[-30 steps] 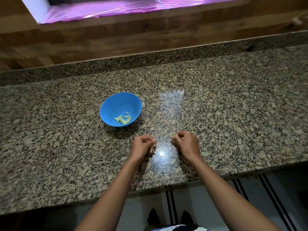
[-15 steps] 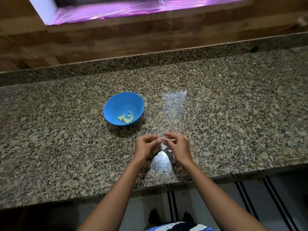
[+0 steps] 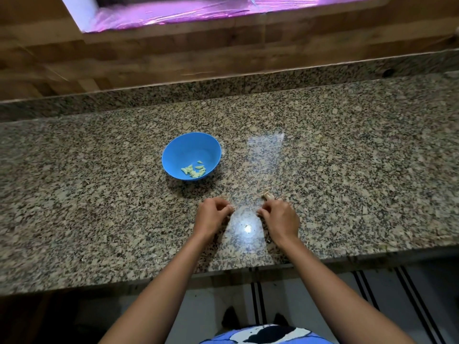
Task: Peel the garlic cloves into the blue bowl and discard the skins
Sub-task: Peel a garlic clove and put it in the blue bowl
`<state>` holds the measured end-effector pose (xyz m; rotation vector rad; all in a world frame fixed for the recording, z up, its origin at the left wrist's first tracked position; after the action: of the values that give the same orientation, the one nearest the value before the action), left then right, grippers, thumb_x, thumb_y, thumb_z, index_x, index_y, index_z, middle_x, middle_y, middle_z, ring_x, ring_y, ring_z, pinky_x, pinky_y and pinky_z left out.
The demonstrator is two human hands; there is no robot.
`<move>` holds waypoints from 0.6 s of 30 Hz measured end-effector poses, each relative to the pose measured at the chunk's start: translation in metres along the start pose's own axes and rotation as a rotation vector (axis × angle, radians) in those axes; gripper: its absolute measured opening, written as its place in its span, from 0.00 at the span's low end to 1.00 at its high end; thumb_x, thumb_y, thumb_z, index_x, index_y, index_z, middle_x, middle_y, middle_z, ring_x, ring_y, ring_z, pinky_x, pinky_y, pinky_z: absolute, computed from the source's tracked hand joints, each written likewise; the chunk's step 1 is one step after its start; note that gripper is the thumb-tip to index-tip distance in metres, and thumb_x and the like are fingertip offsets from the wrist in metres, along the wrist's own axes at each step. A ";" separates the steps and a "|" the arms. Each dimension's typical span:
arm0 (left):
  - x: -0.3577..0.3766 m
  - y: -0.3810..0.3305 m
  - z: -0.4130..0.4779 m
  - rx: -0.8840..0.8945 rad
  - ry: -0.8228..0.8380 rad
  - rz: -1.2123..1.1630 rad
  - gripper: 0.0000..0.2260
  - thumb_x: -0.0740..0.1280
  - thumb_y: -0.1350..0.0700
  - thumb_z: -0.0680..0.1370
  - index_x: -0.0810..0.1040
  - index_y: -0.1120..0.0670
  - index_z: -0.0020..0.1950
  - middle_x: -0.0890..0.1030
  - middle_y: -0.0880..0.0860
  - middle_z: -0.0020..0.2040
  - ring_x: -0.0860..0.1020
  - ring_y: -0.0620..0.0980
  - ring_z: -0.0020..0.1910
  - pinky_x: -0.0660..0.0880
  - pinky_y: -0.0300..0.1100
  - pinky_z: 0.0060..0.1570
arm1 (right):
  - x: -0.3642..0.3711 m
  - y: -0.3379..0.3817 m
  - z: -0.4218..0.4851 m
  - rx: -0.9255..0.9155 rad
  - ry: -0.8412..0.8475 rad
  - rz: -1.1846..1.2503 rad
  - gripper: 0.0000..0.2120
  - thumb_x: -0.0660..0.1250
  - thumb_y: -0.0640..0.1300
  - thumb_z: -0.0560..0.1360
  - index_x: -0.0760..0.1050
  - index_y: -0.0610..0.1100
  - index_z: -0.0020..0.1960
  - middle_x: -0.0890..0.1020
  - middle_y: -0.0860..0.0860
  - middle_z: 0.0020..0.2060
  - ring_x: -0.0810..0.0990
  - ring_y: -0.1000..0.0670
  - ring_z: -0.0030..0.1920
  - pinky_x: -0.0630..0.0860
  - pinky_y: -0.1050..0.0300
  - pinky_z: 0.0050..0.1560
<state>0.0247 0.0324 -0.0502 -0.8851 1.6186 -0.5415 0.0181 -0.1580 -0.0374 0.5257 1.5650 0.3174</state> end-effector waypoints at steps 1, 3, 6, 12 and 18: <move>0.000 -0.005 0.000 0.036 0.015 0.097 0.05 0.70 0.55 0.75 0.83 0.56 0.48 0.83 0.49 0.43 0.80 0.44 0.40 0.78 0.37 0.43 | 0.000 -0.001 0.000 0.012 -0.003 -0.024 0.09 0.65 0.46 0.76 0.80 0.44 0.52 0.81 0.51 0.40 0.74 0.56 0.30 0.60 0.71 0.25; 0.001 -0.016 0.002 0.091 0.066 0.272 0.05 0.70 0.56 0.75 0.82 0.56 0.48 0.82 0.49 0.43 0.79 0.44 0.40 0.76 0.36 0.45 | -0.001 -0.002 -0.002 0.023 -0.011 -0.052 0.10 0.63 0.44 0.77 0.77 0.45 0.57 0.78 0.52 0.41 0.74 0.55 0.33 0.62 0.70 0.26; 0.005 -0.028 0.008 0.123 0.132 0.410 0.02 0.70 0.60 0.75 0.81 0.58 0.45 0.83 0.53 0.42 0.79 0.46 0.40 0.77 0.38 0.45 | -0.007 0.003 -0.007 -0.020 -0.079 -0.038 0.15 0.61 0.43 0.78 0.72 0.47 0.64 0.80 0.51 0.47 0.73 0.55 0.39 0.68 0.66 0.34; 0.011 -0.045 0.005 0.233 0.081 0.583 0.05 0.64 0.66 0.77 0.80 0.60 0.44 0.81 0.55 0.41 0.78 0.49 0.38 0.74 0.37 0.41 | 0.004 0.022 -0.015 -0.094 -0.012 0.217 0.12 0.62 0.40 0.78 0.76 0.45 0.61 0.81 0.48 0.54 0.70 0.63 0.26 0.67 0.72 0.25; 0.002 -0.035 -0.002 0.173 0.199 0.046 0.06 0.69 0.59 0.75 0.83 0.56 0.50 0.83 0.49 0.42 0.78 0.42 0.36 0.76 0.35 0.37 | 0.028 0.033 -0.002 0.025 0.415 0.700 0.11 0.62 0.41 0.78 0.77 0.41 0.58 0.82 0.48 0.38 0.78 0.51 0.31 0.78 0.58 0.32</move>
<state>0.0316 0.0087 -0.0247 -0.6809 1.7366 -0.7448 0.0203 -0.1153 -0.0440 1.0764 1.7372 0.9891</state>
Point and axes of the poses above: each hand's wrist, its own z-axis towards the middle knuckle, its own x-axis out of the palm, y = z × x, the point moved 8 cm from there along z, towards the middle knuckle
